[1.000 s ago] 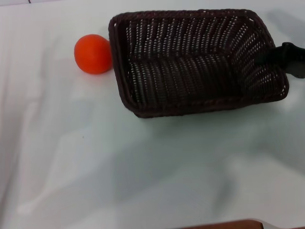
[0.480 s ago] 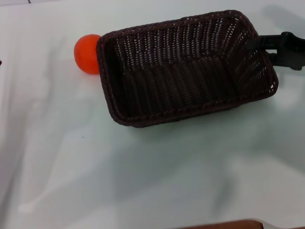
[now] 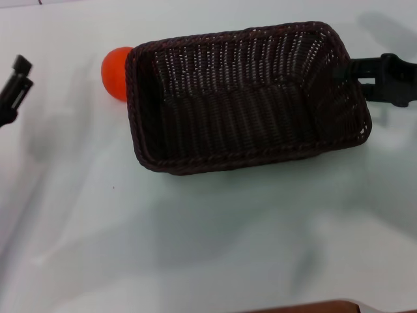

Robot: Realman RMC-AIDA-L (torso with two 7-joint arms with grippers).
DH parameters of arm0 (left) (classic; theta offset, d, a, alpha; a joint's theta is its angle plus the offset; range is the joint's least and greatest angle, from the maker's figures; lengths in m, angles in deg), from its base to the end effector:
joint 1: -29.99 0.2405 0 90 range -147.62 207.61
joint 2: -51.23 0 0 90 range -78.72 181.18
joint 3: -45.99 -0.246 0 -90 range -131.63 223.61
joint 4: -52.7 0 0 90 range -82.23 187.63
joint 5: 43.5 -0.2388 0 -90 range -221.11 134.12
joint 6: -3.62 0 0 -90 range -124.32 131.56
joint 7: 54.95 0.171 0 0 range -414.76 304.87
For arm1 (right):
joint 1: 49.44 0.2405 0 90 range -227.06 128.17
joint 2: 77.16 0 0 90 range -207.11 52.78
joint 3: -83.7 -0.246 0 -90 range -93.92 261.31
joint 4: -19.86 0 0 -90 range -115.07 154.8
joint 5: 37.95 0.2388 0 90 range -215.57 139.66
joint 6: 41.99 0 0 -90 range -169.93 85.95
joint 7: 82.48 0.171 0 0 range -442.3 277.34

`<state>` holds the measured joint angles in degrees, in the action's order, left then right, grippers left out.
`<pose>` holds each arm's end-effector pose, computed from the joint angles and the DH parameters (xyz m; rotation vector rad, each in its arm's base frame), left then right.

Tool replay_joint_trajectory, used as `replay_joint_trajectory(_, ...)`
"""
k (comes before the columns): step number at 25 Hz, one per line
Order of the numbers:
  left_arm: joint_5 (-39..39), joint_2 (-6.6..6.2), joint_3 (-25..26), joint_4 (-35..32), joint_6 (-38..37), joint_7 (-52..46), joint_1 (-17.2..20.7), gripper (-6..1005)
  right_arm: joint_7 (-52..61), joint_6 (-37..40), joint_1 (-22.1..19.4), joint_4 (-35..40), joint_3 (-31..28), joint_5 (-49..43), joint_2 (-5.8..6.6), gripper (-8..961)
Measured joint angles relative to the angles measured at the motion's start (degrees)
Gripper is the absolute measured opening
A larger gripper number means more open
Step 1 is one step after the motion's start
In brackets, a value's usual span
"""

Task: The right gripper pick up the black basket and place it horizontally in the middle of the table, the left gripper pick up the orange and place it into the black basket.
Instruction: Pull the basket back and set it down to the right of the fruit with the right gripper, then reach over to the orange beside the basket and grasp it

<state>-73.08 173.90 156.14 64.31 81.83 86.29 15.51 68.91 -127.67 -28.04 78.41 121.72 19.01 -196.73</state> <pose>-0.3367 0.3080 -0.0292 -1.6798 -0.7480 -1.0613 0.3110 0.3528 0.0525 -1.9177 -1.8126 -0.4102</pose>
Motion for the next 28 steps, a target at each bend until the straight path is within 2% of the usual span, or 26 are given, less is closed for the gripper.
replay_joint_trajectory(4, -0.03, -1.25, -4.83, 1.83, -4.76, -3.07, -0.68, 882, -0.51, 0.23, -1.0, 0.98, -1.65, 0.0, -0.16, 562)
replay_joint_trajectory(10, -0.07, -2.22, -9.37, 2.79, -12.9, -3.53, -3.07, 882, -6.84, 0.0, -1.58, 2.2, -10.3, 2.45, -0.01, 563)
replay_joint_trajectory(15, -0.22, -1.93, -12.43, 3.08, -20.96, -3.13, -6.56, 881, -11.74, -0.52, -1.74, 1.94, -14.26, 7.17, 0.18, 563)
replay_joint_trajectory(20, -0.22, -1.26, -15.48, 3.16, -26.9, -3.11, -10.35, 880, -13.51, -0.93, -1.75, 1.69, -14.71, 9.15, 0.14, 563)
replay_joint_trajectory(24, -0.23, -0.96, -17.94, 3.22, -28.68, -3.05, -11.93, 838, -13.86, -0.95, -1.76, 1.28, -14.75, 10.04, 0.05, 563)
replay_joint_trajectory(28, -0.23, -0.37, -18.18, 3.25, -29.4, -3.04, -12.98, 827, -14.6, -0.97, -1.77, 0.6, -14.8, 10.64, 0.04, 563)
